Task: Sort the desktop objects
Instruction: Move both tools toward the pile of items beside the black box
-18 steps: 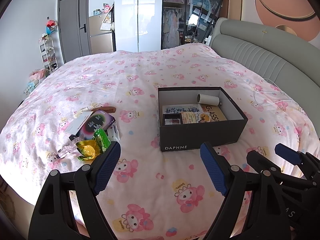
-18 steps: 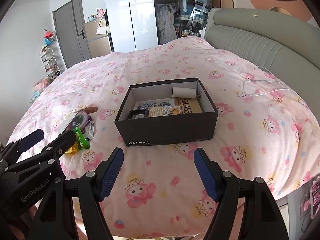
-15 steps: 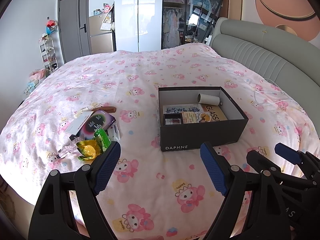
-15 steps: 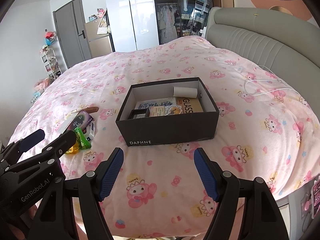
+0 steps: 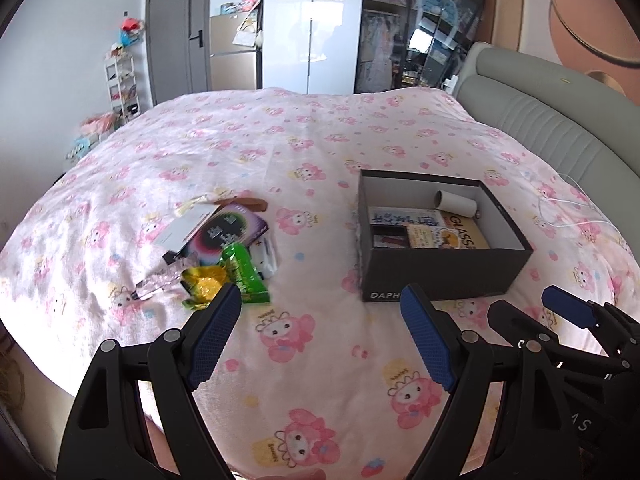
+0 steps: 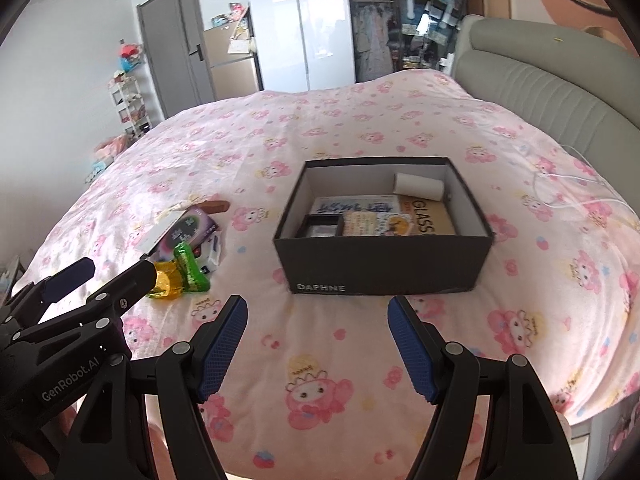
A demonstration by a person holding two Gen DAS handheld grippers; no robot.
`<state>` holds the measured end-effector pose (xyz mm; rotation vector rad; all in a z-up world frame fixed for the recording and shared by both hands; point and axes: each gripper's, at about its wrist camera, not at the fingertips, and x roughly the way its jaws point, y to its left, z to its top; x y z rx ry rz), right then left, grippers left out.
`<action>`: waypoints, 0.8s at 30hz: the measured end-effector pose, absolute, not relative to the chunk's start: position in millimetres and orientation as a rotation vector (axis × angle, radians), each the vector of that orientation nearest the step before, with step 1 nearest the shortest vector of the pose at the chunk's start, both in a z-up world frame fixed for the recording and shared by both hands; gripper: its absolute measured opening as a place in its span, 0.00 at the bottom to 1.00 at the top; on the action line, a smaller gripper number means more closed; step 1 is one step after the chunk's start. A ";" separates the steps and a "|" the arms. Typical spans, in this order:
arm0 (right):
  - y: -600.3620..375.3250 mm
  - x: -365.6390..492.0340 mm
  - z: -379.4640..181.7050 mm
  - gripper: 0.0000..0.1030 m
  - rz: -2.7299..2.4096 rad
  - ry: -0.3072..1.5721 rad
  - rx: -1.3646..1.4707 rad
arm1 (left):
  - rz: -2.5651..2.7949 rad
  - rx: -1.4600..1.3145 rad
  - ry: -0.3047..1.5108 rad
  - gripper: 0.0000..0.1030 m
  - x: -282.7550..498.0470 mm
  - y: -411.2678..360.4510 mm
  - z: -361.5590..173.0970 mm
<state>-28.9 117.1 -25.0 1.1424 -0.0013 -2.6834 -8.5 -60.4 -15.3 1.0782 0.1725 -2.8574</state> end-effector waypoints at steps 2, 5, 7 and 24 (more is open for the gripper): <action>106.1 -33.3 -28.1 0.69 -2.650 0.011 1.140 | -2.838 1.077 0.187 0.81 -7.8 -72.1 -19.5; 90.0 -37.7 -31.5 0.69 -2.603 0.033 1.135 | -2.807 1.079 0.210 0.81 -7.2 -90.1 -25.2; 77.3 -39.9 -33.8 0.69 -2.580 0.063 1.132 | -2.785 1.082 0.228 0.81 -6.5 -102.6 -29.5; -43.9 -79.5 -84.6 0.68 -2.328 0.236 1.143 | -2.624 1.171 0.527 0.77 -16.9 -223.5 -100.4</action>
